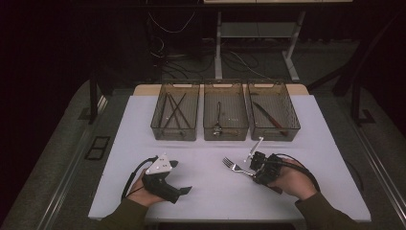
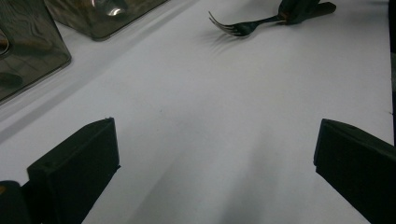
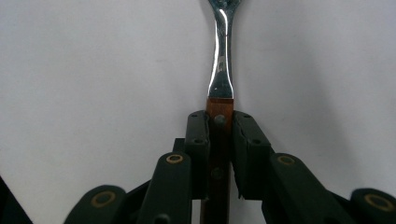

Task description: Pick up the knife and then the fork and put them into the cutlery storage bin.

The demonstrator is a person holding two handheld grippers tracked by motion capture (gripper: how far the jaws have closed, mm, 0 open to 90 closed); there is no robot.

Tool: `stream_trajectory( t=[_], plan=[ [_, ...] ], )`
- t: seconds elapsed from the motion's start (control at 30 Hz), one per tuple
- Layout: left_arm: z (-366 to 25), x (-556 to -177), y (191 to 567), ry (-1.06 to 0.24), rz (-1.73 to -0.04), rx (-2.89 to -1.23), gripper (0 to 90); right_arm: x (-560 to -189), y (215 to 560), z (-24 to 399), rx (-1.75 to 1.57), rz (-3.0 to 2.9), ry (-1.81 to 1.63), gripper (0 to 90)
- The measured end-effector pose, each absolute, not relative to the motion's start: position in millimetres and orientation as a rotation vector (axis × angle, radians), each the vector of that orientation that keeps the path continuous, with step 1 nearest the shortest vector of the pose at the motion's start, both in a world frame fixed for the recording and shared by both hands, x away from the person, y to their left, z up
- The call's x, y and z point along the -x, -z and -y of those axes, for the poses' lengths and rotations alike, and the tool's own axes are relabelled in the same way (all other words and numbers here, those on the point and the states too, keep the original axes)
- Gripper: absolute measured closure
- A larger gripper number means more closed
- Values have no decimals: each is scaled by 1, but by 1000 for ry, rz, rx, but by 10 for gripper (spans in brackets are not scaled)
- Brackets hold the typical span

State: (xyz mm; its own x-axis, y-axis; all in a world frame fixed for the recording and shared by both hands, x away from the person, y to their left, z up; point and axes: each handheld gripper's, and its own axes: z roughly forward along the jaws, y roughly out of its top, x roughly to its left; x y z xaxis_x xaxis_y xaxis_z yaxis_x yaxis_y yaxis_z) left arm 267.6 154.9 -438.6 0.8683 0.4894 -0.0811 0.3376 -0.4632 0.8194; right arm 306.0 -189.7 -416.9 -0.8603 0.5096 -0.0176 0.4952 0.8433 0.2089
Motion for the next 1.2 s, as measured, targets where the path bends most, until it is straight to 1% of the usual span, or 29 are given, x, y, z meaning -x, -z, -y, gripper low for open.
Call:
stream_trajectory(
  t=[0.5,1.2],
  plan=[
    [-155,-268,438,-205,-597,-2098,0,-315,397,227,-961,-2841,-639,775],
    [-156,-268,439,-203,-598,-2093,0,-323,381,277,-1038,-2562,-1086,775]
  ],
)
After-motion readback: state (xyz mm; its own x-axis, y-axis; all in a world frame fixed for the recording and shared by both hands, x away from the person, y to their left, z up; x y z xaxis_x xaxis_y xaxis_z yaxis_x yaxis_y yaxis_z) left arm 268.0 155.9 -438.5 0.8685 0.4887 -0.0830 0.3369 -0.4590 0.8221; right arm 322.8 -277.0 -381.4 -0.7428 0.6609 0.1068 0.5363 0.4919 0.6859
